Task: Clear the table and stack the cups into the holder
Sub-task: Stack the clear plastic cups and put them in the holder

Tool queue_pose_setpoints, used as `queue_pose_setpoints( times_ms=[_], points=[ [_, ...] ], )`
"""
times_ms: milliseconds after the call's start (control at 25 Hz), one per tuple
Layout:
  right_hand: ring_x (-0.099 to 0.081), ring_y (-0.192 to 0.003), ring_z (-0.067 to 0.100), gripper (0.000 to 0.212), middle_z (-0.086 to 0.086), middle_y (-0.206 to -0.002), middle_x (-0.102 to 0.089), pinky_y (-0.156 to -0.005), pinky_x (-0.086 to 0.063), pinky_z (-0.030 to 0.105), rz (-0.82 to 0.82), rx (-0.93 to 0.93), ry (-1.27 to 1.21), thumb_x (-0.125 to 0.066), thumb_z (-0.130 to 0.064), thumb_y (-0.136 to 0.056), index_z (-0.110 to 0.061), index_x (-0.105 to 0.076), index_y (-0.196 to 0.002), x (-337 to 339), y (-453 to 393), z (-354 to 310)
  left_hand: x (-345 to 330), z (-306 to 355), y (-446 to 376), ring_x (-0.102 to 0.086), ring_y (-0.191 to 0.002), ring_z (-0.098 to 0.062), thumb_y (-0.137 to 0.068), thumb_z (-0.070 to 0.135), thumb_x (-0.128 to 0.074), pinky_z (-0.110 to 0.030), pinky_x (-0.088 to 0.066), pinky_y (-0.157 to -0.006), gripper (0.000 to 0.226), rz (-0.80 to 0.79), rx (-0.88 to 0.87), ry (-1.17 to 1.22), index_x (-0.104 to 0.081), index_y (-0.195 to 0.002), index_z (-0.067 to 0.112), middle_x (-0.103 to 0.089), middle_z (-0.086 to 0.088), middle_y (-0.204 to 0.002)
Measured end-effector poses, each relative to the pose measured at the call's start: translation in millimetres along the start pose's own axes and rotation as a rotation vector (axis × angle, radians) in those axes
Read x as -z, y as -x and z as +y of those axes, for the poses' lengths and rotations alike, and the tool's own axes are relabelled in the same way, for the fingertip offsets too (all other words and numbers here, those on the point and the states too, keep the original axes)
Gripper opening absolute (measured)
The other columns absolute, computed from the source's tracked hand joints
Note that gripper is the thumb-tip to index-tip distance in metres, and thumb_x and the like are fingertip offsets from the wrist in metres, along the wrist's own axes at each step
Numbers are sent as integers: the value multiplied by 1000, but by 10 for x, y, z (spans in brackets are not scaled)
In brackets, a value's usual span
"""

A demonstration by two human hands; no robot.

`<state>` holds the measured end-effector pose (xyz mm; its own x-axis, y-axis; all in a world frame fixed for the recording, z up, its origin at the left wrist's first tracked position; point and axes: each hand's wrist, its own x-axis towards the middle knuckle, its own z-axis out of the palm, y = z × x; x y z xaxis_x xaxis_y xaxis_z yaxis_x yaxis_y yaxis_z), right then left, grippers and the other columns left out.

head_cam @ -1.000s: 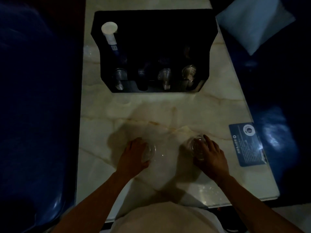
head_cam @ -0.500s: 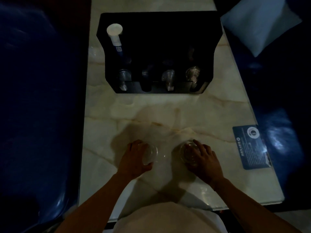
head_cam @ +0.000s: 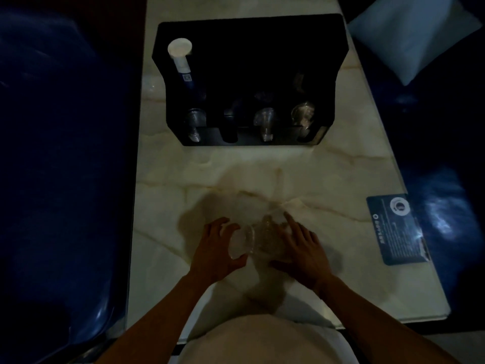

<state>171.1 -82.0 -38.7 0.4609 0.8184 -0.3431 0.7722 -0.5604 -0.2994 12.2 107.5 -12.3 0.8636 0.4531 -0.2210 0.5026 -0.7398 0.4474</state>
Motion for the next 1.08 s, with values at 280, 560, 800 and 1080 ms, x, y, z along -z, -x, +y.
queue_pose_setpoints(
  times_ms=[280, 560, 800, 1080],
  points=[
    [25, -146, 30, 115, 2, -161, 20, -112, 15, 64, -48, -267, 10, -33, -100, -56, -45, 6, -149, -197, 274, 505, -167, 374, -217, -53, -116, -33, -63, 53, -67, -46, -49, -92, 73, -47, -188, -134, -56, -126, 17, -55, -12, -130],
    [33, -142, 27, 113, -1, -158, 29, -110, 23, 60, -41, -248, -49, -31, -100, -57, -48, 12, -147, -204, 265, 550, -335, 516, -299, -55, -113, -35, -65, 53, -68, -47, -51, -87, 75, -120, -199, -217, -55, -129, 16, -55, -14, -133],
    [31, -143, 28, 115, 0, -160, 26, -110, 21, 61, -56, -264, -32, -30, -101, -55, -46, 10, -148, -237, 251, 560, -386, 505, -221, -50, -127, -37, -65, 60, -72, -47, -51, -95, 86, -113, -196, -209, -36, -135, 25, -44, -15, -148],
    [30, -143, 29, 113, 2, -160, 23, -110, 22, 60, -66, -260, -17, -28, -101, -57, -46, 9, -149, -235, 254, 571, -477, 391, -154, -42, -135, -40, -69, 48, -76, -50, -47, -100, 78, -121, -228, -119, -33, -131, 28, -38, -21, -150]
  ],
)
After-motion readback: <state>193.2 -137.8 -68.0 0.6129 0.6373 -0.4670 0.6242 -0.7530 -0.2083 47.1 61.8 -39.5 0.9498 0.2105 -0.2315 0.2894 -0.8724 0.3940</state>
